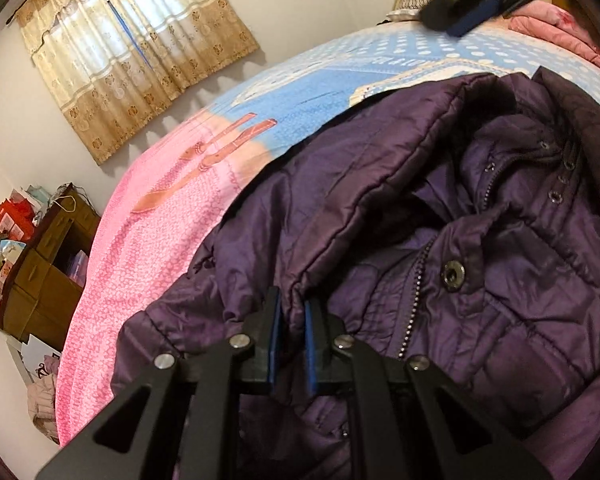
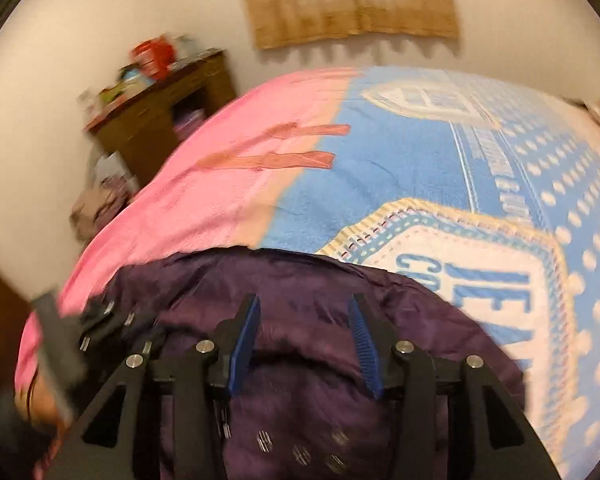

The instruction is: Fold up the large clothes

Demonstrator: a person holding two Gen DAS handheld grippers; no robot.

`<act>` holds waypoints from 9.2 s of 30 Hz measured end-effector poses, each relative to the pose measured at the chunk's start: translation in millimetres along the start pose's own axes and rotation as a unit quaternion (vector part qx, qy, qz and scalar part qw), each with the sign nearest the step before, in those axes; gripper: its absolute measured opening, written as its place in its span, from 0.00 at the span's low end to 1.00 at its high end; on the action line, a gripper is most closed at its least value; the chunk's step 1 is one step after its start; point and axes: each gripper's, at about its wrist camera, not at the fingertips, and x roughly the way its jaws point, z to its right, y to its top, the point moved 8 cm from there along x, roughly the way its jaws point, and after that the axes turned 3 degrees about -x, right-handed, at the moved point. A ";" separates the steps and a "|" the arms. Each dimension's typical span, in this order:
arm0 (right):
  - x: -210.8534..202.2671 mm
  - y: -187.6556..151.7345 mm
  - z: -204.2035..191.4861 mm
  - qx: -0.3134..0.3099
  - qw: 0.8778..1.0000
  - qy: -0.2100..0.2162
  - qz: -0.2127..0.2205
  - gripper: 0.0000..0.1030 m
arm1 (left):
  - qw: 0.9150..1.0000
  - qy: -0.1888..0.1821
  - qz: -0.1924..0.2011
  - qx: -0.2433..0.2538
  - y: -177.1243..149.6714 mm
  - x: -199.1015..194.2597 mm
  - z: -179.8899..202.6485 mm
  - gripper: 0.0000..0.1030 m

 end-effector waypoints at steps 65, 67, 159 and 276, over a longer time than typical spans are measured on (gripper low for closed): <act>54.2 -50.4 3.2 -0.040 0.997 -0.066 0.006 0.47 | 0.965 0.015 -0.080 -0.248 7.9 54.8 -35.6 0.81; 56.8 -48.6 -3.6 -0.075 0.992 -0.098 -0.010 0.46 | 0.965 0.032 -0.089 -0.244 9.5 55.7 -37.8 0.86; -404.8 -424.8 -10.4 0.203 0.909 0.315 0.182 0.22 | 0.841 -0.316 0.101 -0.428 -224.8 -401.5 56.9 0.22; -111.1 -117.7 13.9 -0.070 0.986 -0.125 0.080 0.22 | 0.959 -0.039 0.074 -0.269 -25.6 -104.1 -57.7 0.12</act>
